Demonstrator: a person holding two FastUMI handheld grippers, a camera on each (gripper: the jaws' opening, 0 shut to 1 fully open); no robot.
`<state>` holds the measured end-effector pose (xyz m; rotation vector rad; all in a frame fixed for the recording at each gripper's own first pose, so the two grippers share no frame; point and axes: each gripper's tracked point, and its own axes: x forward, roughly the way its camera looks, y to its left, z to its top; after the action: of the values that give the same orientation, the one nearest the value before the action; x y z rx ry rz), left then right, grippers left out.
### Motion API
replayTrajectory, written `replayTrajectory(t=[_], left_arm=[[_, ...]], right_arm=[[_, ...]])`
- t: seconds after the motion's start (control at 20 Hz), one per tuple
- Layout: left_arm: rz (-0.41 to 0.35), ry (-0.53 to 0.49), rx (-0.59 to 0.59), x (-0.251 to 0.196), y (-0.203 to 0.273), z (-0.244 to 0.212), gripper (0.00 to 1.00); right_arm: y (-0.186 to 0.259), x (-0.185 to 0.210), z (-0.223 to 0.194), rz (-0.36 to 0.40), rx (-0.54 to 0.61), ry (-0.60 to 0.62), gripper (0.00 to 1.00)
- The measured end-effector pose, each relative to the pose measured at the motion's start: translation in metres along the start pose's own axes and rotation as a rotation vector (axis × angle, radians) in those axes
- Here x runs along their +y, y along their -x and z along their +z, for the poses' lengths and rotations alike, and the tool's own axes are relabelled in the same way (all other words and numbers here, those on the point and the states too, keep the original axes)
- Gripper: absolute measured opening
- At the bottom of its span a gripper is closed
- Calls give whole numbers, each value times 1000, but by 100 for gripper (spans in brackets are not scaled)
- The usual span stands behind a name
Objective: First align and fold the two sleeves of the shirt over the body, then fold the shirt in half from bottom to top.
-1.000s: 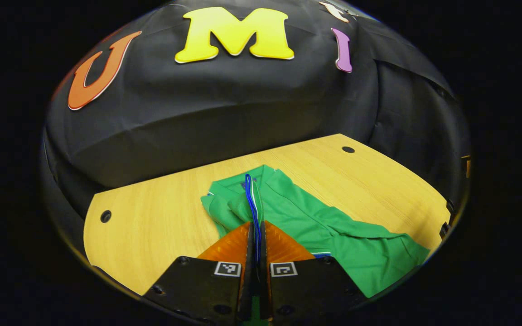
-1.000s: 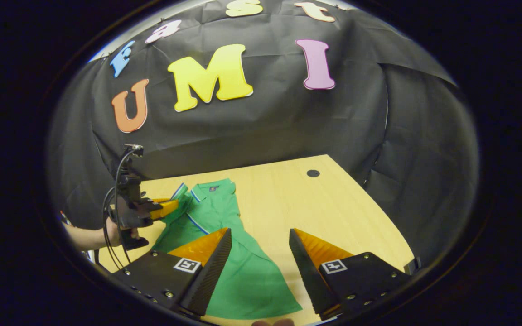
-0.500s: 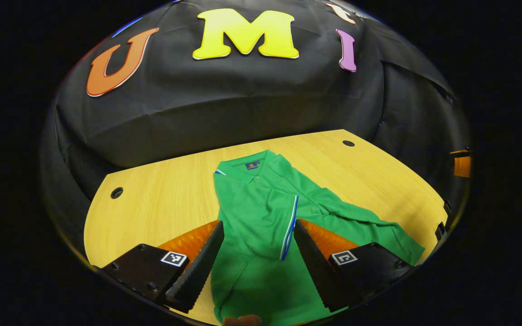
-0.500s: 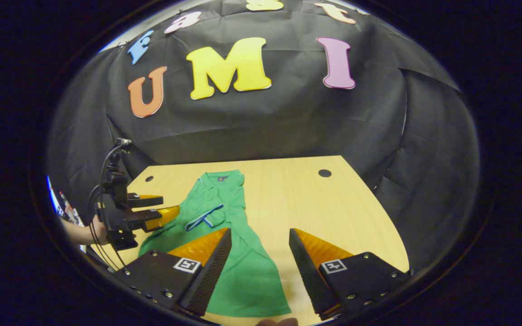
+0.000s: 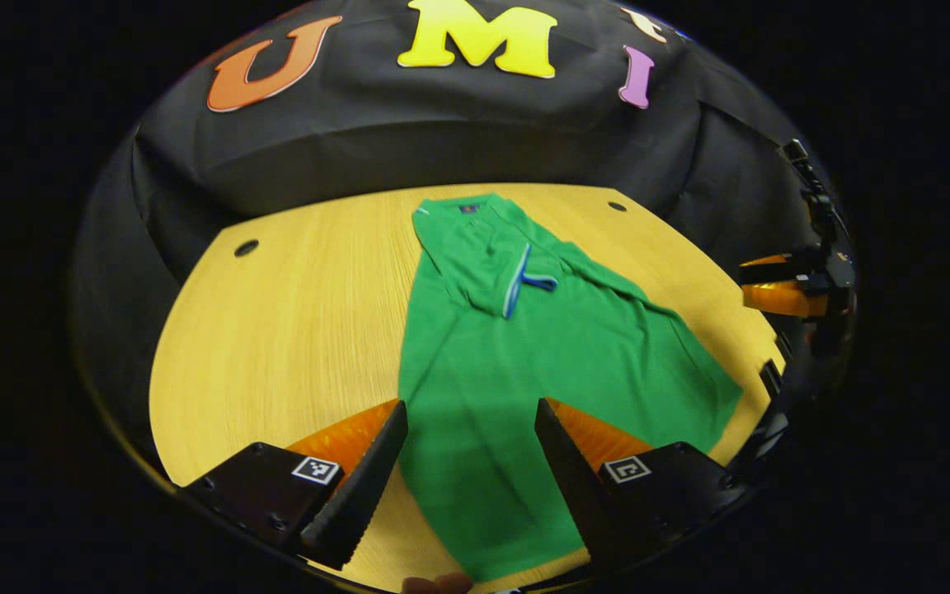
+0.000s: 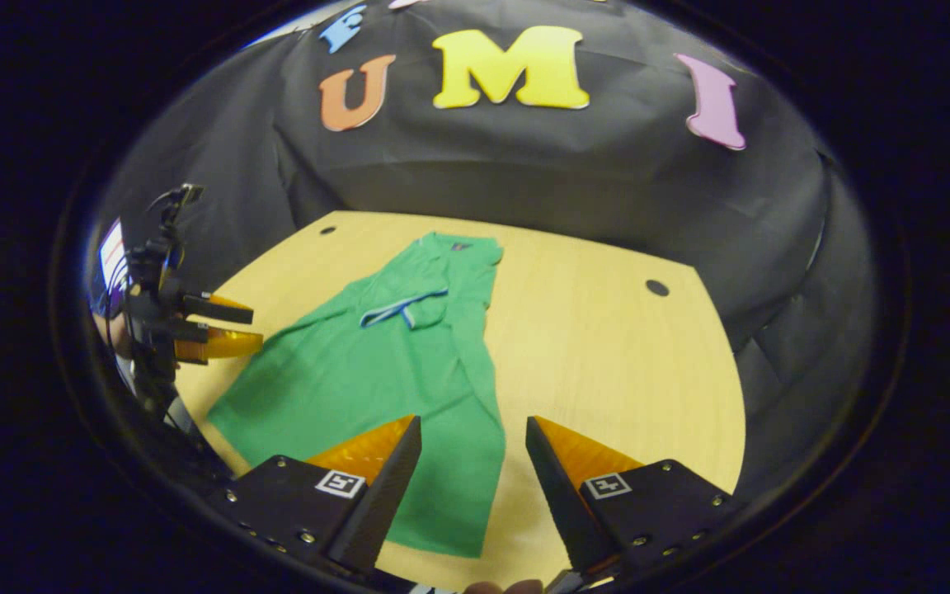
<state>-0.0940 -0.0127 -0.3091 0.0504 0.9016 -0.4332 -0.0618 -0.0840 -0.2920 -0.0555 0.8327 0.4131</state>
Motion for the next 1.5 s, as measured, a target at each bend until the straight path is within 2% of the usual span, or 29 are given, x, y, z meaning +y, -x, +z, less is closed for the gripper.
replayTrajectory(t=[0.1, 0.35, 0.55, 0.85, 1.1, 1.2, 1.25, 1.35, 1.45, 1.5], left_arm=[[-34, -22, 61, -14, 14, -37, 100], [-16, -4, 144, -10, 31, -98, 100], [-12, -49, 166, -5, 35, -118, 100], [28, -127, 131, -11, 26, -115, 100], [4, -143, 103, -27, 16, -110, 98], [-6, -144, 96, -31, 13, -109, 88], [0, -134, 83, -31, 10, -109, 74], [2, -109, 61, -30, 9, -104, 35], [-20, -22, 58, -28, 9, -102, 22], [-45, 57, 64, -28, 6, -101, 17]], right_arm=[[-4, 4, -35, 30, 77, 85, 81], [-9, 9, -101, 91, 184, 200, 81], [-26, 10, -133, 109, 251, 243, 81], [-33, 19, -131, 116, 246, 194, 84], [-47, 35, -120, 130, 237, 215, 80], [-48, 38, -117, 135, 230, 226, 62], [-50, 40, -113, 142, 226, 224, 48], [-58, 41, -109, 146, 224, 192, 21], [-60, 42, -106, 156, 236, 130, 6], [-60, 41, -104, 159, 232, 88, 6]])
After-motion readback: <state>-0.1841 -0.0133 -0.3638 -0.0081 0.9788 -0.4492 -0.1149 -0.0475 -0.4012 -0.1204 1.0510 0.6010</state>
